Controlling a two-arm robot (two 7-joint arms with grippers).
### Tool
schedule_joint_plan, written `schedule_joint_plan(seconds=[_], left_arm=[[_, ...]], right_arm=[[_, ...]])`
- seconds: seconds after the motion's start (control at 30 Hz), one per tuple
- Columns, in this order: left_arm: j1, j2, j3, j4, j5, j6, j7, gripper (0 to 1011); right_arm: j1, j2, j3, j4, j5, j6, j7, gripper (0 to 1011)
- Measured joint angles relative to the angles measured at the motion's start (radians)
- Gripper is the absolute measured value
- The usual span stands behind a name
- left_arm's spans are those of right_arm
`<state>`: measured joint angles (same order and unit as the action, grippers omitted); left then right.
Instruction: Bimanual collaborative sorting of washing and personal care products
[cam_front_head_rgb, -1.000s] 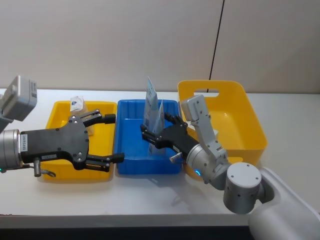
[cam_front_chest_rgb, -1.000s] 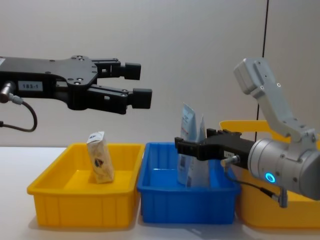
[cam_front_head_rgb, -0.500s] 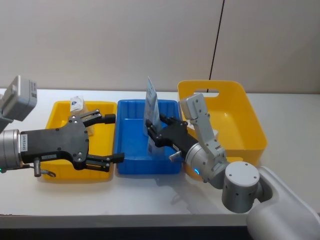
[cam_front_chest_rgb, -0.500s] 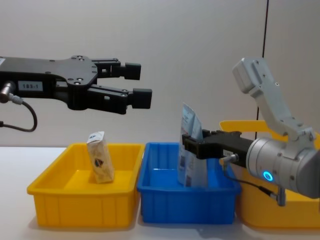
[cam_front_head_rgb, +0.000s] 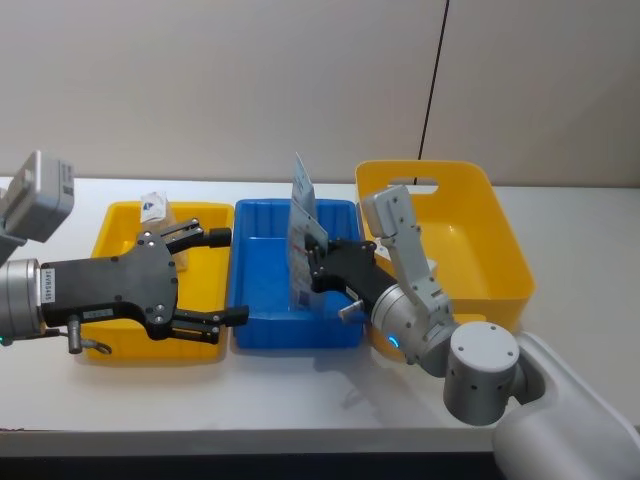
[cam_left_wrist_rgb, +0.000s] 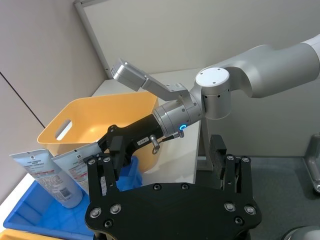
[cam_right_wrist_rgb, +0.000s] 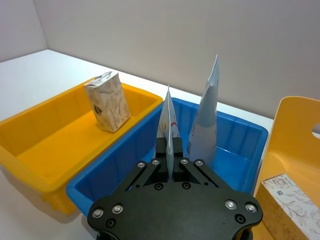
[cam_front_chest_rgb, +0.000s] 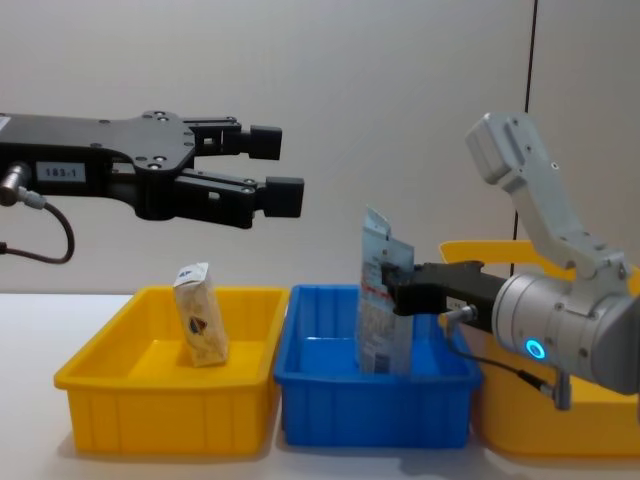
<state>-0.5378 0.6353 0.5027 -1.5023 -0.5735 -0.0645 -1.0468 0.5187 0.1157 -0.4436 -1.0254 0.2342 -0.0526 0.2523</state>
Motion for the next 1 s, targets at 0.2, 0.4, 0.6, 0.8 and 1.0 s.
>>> schedule_joint_plan(seconds=[0.2, 0.4, 0.6, 0.8, 1.0], left_arm=[[0.0, 0.0, 0.0, 0.0, 0.0, 0.0, 0.0, 1001], [0.0, 0.0, 0.0, 0.0, 0.0, 0.0, 0.0, 1001], [0.0, 0.0, 0.0, 0.0, 0.0, 0.0, 0.0, 1002], [0.0, 0.0, 0.0, 0.0, 0.0, 0.0, 0.0, 1001], [0.0, 0.0, 0.0, 0.0, 0.0, 0.0, 0.0, 1002]], right_arm=[[-0.004, 0.001, 0.007, -0.006, -0.002, 0.003, 0.0, 24], [-0.012, 0.007, 0.017, -0.019, -0.004, 0.005, 0.0, 24], [-0.02, 0.014, 0.029, -0.036, -0.004, 0.004, 0.003, 23], [-0.029, 0.024, 0.044, -0.069, 0.0, 0.0, 0.015, 23], [-0.033, 0.031, 0.056, -0.103, 0.011, -0.002, 0.034, 23]])
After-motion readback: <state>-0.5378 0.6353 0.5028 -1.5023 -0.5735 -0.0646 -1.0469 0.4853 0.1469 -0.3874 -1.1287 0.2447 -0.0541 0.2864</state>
